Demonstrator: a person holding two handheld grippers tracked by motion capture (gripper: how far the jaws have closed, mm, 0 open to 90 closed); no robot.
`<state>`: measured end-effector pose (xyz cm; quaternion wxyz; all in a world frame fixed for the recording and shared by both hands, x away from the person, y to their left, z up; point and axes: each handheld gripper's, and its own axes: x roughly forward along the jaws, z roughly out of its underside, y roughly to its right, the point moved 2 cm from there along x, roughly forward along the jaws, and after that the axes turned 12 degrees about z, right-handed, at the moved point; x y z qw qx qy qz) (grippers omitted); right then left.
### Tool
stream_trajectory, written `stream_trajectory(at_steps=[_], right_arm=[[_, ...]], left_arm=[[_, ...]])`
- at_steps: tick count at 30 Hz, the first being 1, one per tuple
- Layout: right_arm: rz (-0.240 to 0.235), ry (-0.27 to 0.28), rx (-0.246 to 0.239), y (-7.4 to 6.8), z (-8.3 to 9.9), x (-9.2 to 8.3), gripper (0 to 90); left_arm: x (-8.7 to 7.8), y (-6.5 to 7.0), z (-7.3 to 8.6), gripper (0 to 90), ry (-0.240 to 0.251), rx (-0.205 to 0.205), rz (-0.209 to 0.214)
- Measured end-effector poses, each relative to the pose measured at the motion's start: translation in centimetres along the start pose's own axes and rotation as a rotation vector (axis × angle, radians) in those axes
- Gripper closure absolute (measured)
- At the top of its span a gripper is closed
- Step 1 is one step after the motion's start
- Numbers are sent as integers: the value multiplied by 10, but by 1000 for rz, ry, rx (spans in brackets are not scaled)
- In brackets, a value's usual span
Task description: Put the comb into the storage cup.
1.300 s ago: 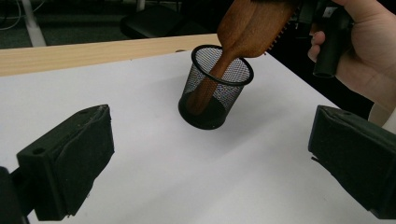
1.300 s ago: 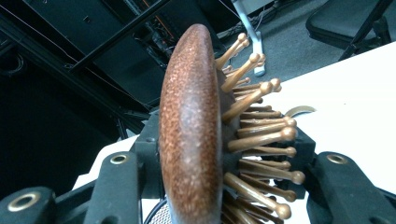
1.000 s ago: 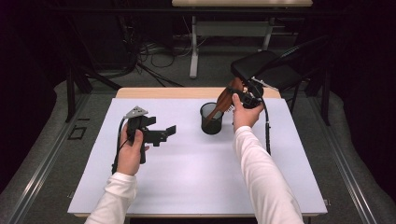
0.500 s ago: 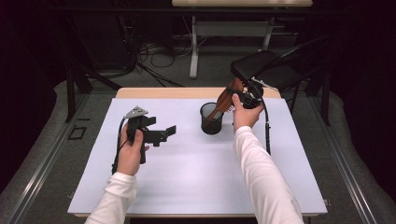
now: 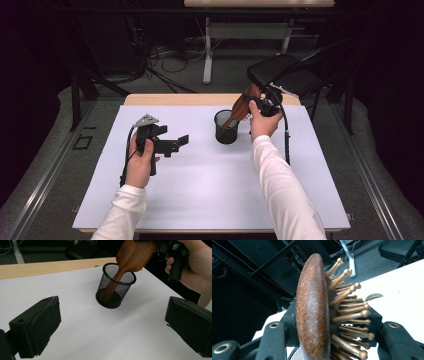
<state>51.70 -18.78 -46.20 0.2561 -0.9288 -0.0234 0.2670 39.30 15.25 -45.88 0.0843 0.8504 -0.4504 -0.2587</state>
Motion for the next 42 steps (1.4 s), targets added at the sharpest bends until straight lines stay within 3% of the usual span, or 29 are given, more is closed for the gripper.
stream_trajectory(at_steps=[16,32,42], right_arm=[[-14,-18,35,8,-1,0,430],[-18,-27,22,7,0,-1,380],[-21,6,23,5,-1,-1,292]], left_arm=[[0,0,0,3,-2,2,0],[0,0,0,3,-1,0,-1],[1,0,0,3,-1,0,0]])
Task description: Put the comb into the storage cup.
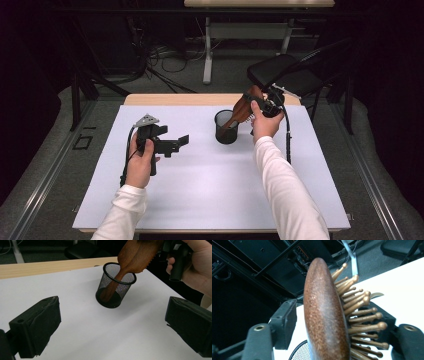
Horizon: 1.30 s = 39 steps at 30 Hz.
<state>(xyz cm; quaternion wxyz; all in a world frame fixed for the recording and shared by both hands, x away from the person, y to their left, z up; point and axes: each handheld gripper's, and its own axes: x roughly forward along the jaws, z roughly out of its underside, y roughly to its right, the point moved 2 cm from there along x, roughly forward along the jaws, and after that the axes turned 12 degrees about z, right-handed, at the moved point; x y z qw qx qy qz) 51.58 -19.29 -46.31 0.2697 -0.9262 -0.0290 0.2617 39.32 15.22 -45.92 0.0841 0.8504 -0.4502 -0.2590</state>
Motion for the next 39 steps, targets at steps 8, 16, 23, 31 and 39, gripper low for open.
stream_trajectory(at_steps=[8,16,23,31,39], right_arm=[[18,12,-24,1,-1,0,205],[8,-14,-38,2,-1,-1,147],[3,-18,-54,1,-3,-3,83],[-1,-38,-89,3,-4,-5,23],[-14,-49,-122,6,-6,-6,0]], left_arm=[[1,0,0,3,0,-4,2],[3,-1,0,3,-4,-7,4],[4,-1,-1,3,-6,-6,9],[6,0,-2,3,-7,-5,15],[6,-2,-3,3,-1,-10,14]])
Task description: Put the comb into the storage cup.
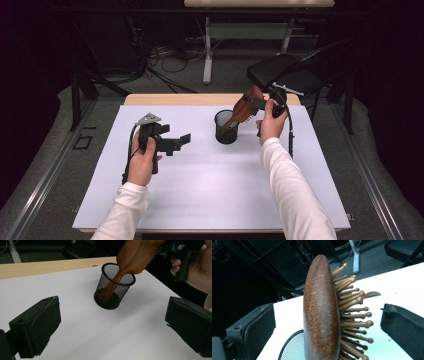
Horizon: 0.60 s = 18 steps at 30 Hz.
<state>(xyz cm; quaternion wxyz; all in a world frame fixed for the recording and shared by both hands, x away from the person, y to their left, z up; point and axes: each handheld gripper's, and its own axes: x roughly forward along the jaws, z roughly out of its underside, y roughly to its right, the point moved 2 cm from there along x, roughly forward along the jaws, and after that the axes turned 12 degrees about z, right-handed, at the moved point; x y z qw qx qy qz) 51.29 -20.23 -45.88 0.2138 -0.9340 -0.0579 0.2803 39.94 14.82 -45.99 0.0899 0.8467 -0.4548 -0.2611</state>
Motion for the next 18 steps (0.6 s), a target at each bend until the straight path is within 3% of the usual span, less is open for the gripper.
stream_trajectory(at_steps=[7,18], right_arm=[[25,-13,-28,1,-1,-1,0],[24,-1,-35,-2,-3,-3,0]], left_arm=[[2,-1,0,3,-8,-2,3],[0,-2,0,3,-1,-5,2]])
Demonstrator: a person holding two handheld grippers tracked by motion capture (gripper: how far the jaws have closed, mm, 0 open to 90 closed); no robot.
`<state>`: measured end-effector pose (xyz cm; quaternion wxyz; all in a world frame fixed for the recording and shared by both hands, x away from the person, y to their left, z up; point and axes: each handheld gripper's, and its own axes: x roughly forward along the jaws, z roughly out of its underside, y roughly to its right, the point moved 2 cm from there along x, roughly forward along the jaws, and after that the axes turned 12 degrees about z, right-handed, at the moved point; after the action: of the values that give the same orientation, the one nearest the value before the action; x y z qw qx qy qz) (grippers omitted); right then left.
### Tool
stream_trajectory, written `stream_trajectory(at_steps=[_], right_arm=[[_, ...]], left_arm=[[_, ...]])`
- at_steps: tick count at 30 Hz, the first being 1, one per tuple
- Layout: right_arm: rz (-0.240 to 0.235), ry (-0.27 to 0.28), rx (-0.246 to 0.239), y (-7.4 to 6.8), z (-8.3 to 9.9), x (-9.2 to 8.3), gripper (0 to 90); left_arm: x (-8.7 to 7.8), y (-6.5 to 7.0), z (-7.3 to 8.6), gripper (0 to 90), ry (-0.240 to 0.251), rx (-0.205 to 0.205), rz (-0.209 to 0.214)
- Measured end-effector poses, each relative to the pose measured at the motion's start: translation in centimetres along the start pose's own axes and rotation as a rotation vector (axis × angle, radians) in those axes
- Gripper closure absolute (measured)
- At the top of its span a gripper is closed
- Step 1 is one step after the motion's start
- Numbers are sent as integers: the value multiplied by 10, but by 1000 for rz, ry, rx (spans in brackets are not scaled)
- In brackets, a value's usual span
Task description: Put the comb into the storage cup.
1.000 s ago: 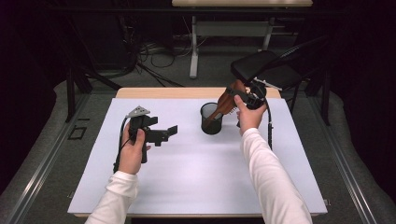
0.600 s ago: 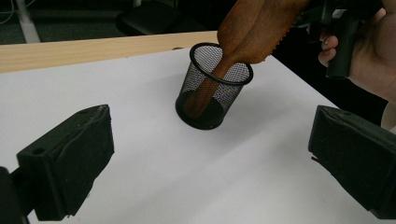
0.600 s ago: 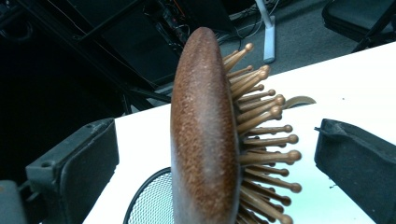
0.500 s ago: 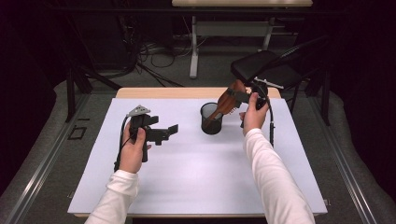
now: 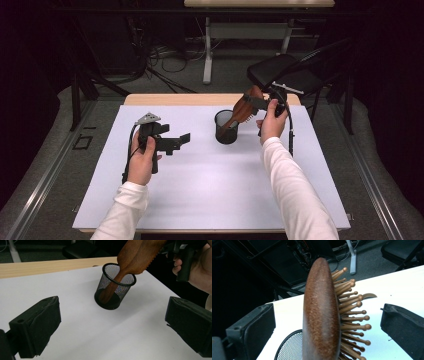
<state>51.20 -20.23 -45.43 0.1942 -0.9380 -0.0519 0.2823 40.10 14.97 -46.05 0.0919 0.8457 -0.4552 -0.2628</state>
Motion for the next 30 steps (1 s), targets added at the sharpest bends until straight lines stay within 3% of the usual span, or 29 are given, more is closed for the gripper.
stream_trajectory(at_steps=[13,18,30], right_arm=[[6,20,-25,-9,-8,-10,0],[39,26,-69,-12,-15,-15,0],[65,36,-139,-13,-31,-31,0]], left_arm=[[0,0,-2,3,11,-2,9],[-1,-1,-4,3,11,-3,13],[2,-1,-4,3,1,1,16]])
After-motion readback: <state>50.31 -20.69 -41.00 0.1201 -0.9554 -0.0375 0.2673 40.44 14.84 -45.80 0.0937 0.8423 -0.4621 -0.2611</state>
